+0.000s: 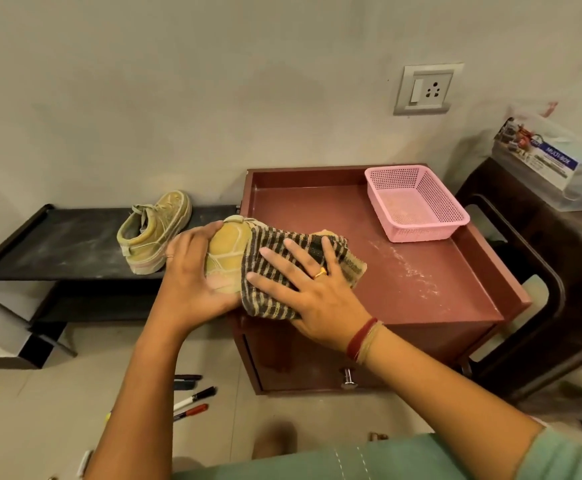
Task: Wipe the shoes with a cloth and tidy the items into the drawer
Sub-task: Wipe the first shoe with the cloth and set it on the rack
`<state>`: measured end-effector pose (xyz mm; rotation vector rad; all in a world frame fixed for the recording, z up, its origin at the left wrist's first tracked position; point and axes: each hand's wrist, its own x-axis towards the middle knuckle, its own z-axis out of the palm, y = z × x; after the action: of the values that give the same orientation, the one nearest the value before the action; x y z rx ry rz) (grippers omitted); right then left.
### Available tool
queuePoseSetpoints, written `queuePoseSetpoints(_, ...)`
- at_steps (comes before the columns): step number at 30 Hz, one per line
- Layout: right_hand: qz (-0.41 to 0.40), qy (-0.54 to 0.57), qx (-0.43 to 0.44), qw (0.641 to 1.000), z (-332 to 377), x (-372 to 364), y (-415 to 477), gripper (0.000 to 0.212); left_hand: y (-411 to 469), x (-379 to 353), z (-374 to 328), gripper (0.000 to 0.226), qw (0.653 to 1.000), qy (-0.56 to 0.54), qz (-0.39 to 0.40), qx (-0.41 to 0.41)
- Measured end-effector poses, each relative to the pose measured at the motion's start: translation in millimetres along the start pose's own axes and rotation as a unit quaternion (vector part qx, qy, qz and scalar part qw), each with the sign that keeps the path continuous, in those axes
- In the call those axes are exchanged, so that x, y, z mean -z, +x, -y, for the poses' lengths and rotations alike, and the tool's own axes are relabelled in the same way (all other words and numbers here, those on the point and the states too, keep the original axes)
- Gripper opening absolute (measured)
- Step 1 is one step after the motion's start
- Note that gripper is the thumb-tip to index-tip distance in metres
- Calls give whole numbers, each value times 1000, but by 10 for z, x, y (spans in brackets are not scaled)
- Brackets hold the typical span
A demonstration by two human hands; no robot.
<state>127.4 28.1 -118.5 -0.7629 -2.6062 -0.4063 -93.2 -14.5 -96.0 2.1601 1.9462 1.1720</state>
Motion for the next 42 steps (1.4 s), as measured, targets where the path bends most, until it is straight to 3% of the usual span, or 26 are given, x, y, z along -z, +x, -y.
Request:
queuePoseSetpoints(3, -20, 85, -107, 990, -204, -92, -38, 59, 32, -5, 8, 100, 1000, 2, -5, 5)
queuePoseSetpoints(6, -37, 267, -229, 935, -392, -203, -77, 47, 58, -12, -23, 101, 1000, 6, -4, 1)
queuePoseSetpoints(10, -51, 511, -383, 768, -624, -250, -41, 35, 62, -20, -73, 98, 999, 30, 5, -24)
queuePoseSetpoints(12, -16, 559, -431, 709, -726, -224, -48, 30, 37, -17, -94, 96, 999, 38, 8, -31)
queuePoseSetpoints(14, -46, 567, -486, 664, -698, -194, -34, 31, -16, -9, -113, 95, 998, 43, 1, -35)
queuePoseSetpoints(15, -88, 551, -507, 657, -637, -153, -11, 31, -41, -3, -124, 95, 999, 41, -5, -30)
queuePoseSetpoints(16, -140, 515, -512, 673, -557, -119, 1, 31, -59, 3, -131, 95, 999, 36, -9, -22)
queuePoseSetpoints(18, -216, 432, -436, 760, -356, -21, -7, 35, -89, 7, -131, 95, 999, 32, -15, -15)
queuePoseSetpoints(19, -217, 402, -362, 812, -260, 29, -19, 37, -97, 6, -126, 95, 999, 33, -17, -14)
queuePoseSetpoints(21, -136, 319, -220, 912, -155, 17, -54, 40, -99, 7, -130, 95, 999, 31, -11, -12)
queuePoseSetpoints(23, -69, 252, -178, 949, -170, -72, -74, 45, -92, -3, -130, 95, 999, 29, -11, -12)
queuePoseSetpoints(31, -50, 373, -352, 857, -519, -243, -56, 54, -117, 13, -194, 97, 999, 38, 34, 4)
queuePoseSetpoints(33, -79, 402, -397, 821, -611, -176, -39, 57, -146, 62, -219, 103, 997, 22, 62, 34)
queuePoseSetpoints(36, -145, 429, -462, 763, -758, 32, -41, 38, -136, 136, -235, 115, 990, 32, 119, 64)
queuePoseSetpoints(39, -194, 454, -483, 723, -837, 246, -95, 38, -88, 174, -242, 123, 978, 64, 173, 94)
queuePoseSetpoints(42, -195, 520, -504, 662, -814, 327, -116, 39, -60, 205, -276, 126, 974, 71, 185, 110)
